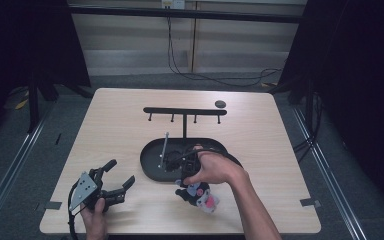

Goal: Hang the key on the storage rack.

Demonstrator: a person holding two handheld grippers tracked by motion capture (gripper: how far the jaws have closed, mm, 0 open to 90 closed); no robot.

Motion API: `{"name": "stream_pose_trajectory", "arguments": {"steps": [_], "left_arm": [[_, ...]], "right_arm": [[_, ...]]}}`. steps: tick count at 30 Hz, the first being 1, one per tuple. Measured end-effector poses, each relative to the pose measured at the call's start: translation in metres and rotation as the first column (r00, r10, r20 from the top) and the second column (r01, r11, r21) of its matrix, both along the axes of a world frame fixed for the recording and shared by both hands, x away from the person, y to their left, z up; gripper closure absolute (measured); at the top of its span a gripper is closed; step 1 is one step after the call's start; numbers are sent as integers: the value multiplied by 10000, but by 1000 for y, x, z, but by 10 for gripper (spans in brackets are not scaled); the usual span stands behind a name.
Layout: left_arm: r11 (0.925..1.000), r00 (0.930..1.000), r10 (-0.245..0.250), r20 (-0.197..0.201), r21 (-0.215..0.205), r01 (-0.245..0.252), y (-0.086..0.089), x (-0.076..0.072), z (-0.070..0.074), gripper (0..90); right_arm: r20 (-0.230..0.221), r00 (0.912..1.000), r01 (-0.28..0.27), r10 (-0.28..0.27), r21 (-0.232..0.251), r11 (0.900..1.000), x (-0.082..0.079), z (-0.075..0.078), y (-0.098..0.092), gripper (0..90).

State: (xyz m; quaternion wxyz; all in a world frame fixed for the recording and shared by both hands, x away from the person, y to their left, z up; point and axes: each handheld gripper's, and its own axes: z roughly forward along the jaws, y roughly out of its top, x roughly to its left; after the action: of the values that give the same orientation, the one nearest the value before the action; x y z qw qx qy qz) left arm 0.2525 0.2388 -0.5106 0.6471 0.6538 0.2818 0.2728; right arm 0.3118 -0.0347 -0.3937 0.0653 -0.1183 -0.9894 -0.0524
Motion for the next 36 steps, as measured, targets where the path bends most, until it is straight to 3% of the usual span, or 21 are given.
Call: {"name": "stream_pose_trajectory", "arguments": {"steps": [10, 36], "left_arm": [[10000, 10000, 0, -1, -5, 0, 0, 0, 0, 152], [10000, 10000, 0, 2, 8, 0, 0, 0, 0, 152]], "right_arm": [[372, 9993, -93, 81, 325, 9994, 2, 28, -6, 875], [474, 9989, 5, -26, 431, 9991, 23, 59, -20, 874]]}}
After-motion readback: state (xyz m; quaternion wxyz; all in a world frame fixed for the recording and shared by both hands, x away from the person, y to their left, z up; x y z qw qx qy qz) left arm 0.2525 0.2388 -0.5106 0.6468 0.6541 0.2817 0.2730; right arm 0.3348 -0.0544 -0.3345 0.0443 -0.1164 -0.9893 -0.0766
